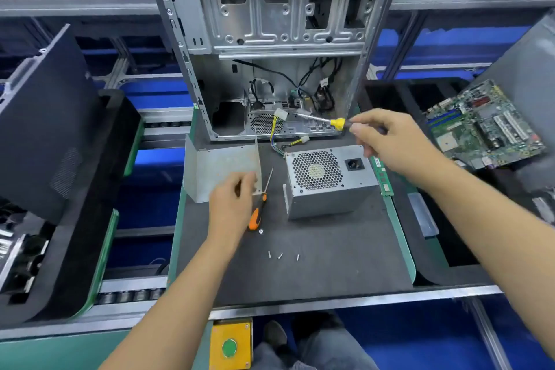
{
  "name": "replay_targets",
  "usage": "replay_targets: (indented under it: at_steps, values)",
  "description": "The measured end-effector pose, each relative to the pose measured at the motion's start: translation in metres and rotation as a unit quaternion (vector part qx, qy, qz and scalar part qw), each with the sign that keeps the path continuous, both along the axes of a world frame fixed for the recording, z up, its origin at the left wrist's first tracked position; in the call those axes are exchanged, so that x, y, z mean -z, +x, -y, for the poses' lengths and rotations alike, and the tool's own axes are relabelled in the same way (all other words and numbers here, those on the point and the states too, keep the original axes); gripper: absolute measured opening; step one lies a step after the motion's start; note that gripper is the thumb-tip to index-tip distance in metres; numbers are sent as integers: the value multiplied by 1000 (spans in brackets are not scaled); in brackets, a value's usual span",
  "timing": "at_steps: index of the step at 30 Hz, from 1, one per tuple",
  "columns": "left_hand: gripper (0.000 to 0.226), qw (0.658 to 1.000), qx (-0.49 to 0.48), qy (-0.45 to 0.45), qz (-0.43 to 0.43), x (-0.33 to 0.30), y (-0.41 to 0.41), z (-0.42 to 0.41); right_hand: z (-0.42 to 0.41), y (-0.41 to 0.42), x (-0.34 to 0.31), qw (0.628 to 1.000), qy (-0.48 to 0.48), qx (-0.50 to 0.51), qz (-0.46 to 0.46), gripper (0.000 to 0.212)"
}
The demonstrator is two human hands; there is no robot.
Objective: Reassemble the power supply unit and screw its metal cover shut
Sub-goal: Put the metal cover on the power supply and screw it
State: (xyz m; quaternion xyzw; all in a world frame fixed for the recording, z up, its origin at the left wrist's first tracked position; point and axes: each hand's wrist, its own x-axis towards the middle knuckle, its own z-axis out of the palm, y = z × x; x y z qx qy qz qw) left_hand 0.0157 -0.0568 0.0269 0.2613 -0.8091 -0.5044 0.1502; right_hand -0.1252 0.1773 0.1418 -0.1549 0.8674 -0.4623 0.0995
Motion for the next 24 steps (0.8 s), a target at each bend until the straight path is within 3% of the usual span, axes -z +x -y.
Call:
replay_targets:
  at_steps: [3, 6, 10, 17, 20, 22, 24]
  values:
    - [10, 972, 185, -141, 22, 38, 47, -13, -9, 14, 35, 997, -58, 36, 32, 14]
    - [5, 922, 305, -237, -33, 60, 62, -32, -11, 21, 48, 990, -116, 70, 31, 14]
    - [17, 889, 335, -302, -81, 70, 53, -53, -10, 21, 50, 986, -144, 75, 39, 13]
    - [11, 898, 309, -305, -69, 74, 47, -61, -12, 25, 48, 984, -153, 73, 51, 10]
    - [11, 947, 242, -211, -17, 62, 51, -64, -19, 28, 46, 983, -159, 76, 48, 10]
    - [21, 987, 158, -18, -10, 44, 50, -64, -24, 31, 44, 977, -186, 76, 64, 11]
    - [21, 978, 56, 189, -64, 18, 42, -61, -24, 34, 44, 945, -290, 82, 123, 7]
